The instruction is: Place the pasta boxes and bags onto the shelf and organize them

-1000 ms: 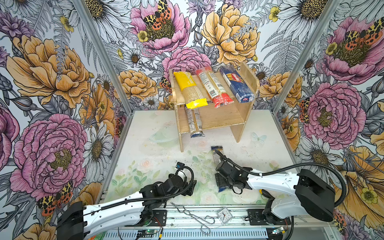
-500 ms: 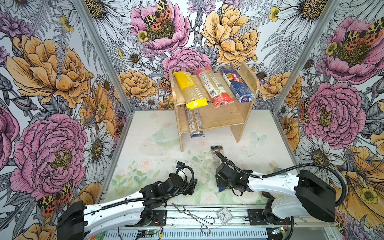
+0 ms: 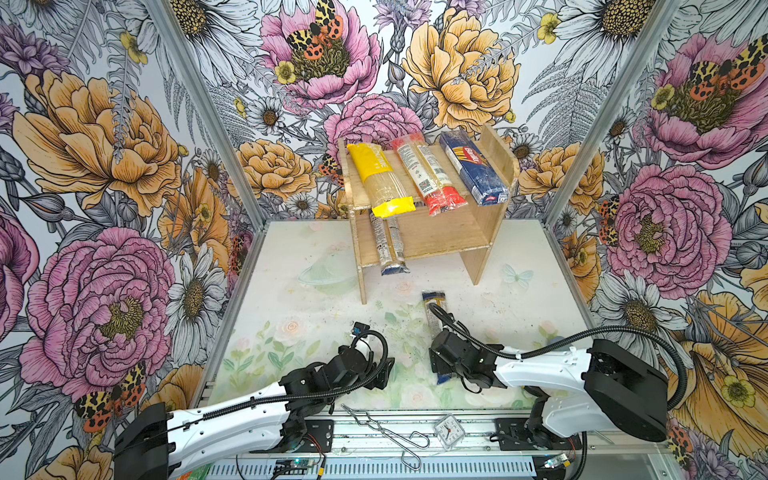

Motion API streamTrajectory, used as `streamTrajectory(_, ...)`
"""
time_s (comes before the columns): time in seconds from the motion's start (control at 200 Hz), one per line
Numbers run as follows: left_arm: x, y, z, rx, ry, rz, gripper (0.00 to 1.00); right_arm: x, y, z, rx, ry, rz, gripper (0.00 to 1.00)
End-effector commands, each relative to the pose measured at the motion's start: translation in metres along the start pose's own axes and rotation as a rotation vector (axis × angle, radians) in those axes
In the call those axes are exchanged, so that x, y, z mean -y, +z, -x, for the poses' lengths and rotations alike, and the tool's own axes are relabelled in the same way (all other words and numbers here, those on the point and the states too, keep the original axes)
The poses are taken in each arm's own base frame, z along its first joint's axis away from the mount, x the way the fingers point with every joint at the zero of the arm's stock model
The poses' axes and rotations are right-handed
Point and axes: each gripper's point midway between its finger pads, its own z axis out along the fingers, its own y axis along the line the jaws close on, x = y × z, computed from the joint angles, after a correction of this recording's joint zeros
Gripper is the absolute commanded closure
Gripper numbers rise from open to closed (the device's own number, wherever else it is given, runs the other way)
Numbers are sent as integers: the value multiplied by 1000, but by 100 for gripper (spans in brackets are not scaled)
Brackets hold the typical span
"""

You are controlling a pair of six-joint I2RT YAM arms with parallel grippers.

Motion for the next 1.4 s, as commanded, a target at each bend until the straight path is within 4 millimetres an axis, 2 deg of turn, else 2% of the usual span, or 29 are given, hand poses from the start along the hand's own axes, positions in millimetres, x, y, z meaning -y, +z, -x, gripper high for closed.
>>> streamTrajectory(0.0, 10, -2, 14, 29, -1, -36, 1, 3, 8, -24, -63, -17, -4, 20)
streamTrajectory(0.145, 10, -2, 12, 23, -5, -34, 1, -4, 5, -38, -77, -19, 14, 20)
streamTrajectory(0.395, 9, -2, 11, 22, -12, -34, 1, 2, 5, -61, -97, -9, -5, 20)
streamTrajectory(0.866, 6, -3, 9, 22, -16, -30, 1, 10, -3, -78, -99, 19, 7, 22)
streamTrajectory(1.126, 6, -3, 8, 20, -19, -29, 1, 16, 3, -91, -134, 6, -27, 23)
streamTrajectory(1.256, 6, -3, 8, 20, -19, -30, 1, 12, 6, -93, -139, -3, -27, 25)
streamTrajectory(1.396, 5, -3, 8, 19, -20, -28, 1, 10, 6, -92, -132, -6, -22, 33)
